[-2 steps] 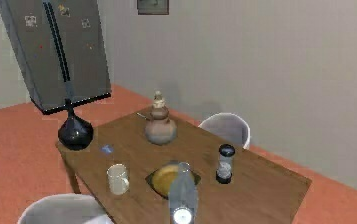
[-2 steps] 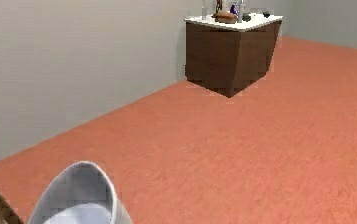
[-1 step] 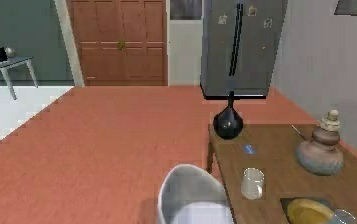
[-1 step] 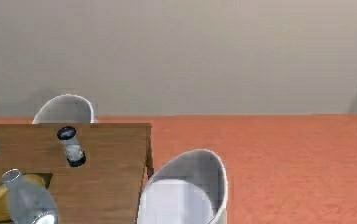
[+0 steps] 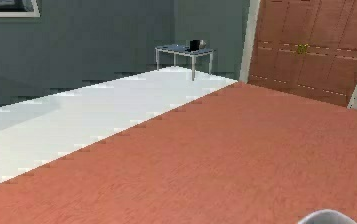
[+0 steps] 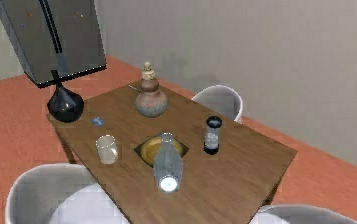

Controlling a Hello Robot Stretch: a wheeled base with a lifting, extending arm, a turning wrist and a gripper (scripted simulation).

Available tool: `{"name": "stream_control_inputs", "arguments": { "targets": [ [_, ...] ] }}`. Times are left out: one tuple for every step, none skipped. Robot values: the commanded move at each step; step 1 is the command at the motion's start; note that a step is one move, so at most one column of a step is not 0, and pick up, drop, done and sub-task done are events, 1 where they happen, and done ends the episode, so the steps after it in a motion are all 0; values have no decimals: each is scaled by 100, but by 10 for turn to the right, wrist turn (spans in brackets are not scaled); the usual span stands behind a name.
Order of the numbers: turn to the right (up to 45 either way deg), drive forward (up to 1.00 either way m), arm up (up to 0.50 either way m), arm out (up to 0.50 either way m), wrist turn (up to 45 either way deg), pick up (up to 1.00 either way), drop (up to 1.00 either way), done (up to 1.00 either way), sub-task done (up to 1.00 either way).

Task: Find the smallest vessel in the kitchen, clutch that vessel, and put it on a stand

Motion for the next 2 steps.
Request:
{"name": "stream_control_inputs", "arguments": {
  "targets": [
    [-180, 0, 0, 0, 0, 0, 0, 0, 0],
    [0, 0, 50, 0, 0, 0, 0, 0, 0]
  ]
}}
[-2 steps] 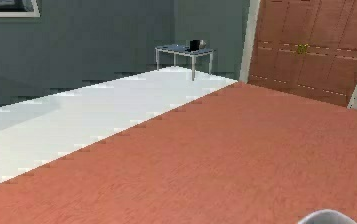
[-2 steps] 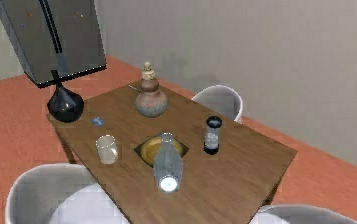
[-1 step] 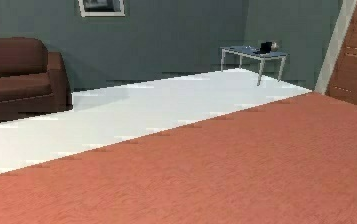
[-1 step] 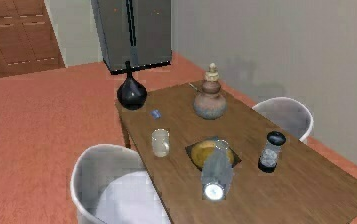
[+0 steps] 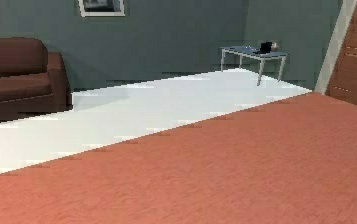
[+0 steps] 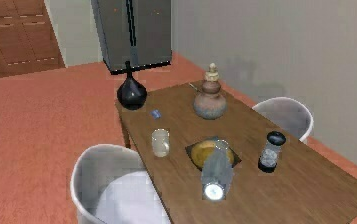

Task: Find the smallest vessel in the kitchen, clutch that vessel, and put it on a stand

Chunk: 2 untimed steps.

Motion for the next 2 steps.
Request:
{"name": "stream_control_inputs", "arguments": {
  "targets": [
    [0, 0, 38, 0, 0, 0, 0, 0, 0],
    [0, 0, 0, 34, 0, 0, 0, 0, 0]
  ]
}}
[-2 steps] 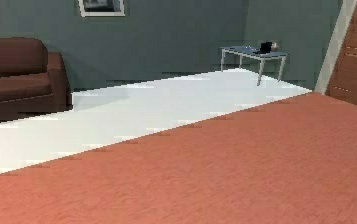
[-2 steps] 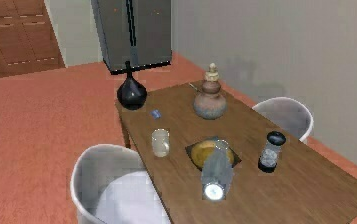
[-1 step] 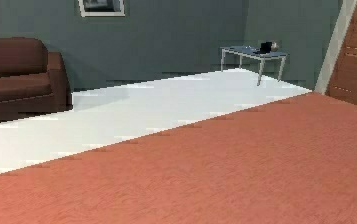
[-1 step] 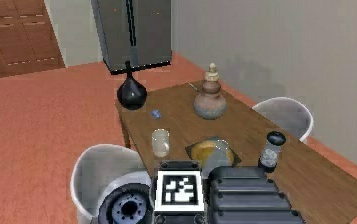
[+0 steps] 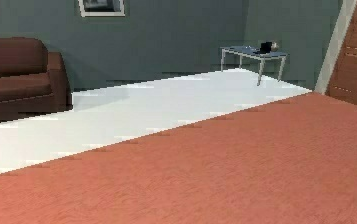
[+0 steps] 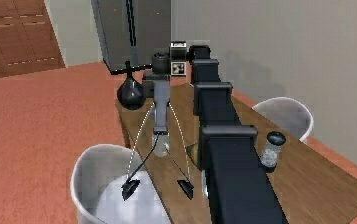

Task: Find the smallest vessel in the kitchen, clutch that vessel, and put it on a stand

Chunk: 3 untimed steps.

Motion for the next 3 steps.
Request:
{"name": "stream_control_inputs", "arguments": {
  "targets": [
    [0, 0, 0, 0, 450, 0, 0, 0, 0],
    [0, 0, 0, 0, 450, 0, 0, 0, 0],
    [0, 0, 0, 0, 450, 0, 0, 0, 0]
  ]
}}
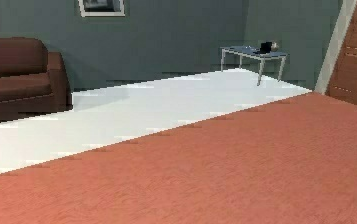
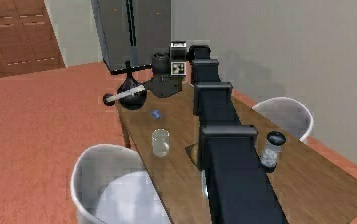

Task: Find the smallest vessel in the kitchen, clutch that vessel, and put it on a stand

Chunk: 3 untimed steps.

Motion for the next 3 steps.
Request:
{"name": "stream_control_inputs", "arguments": {
  "targets": [
    [0, 0, 0, 0, 390, 0, 0, 0, 0],
    [0, 0, -28, 0, 0, 0, 0, 0, 0],
    [0, 0, 0, 0, 0, 100, 0, 0, 0]
  ]
}}
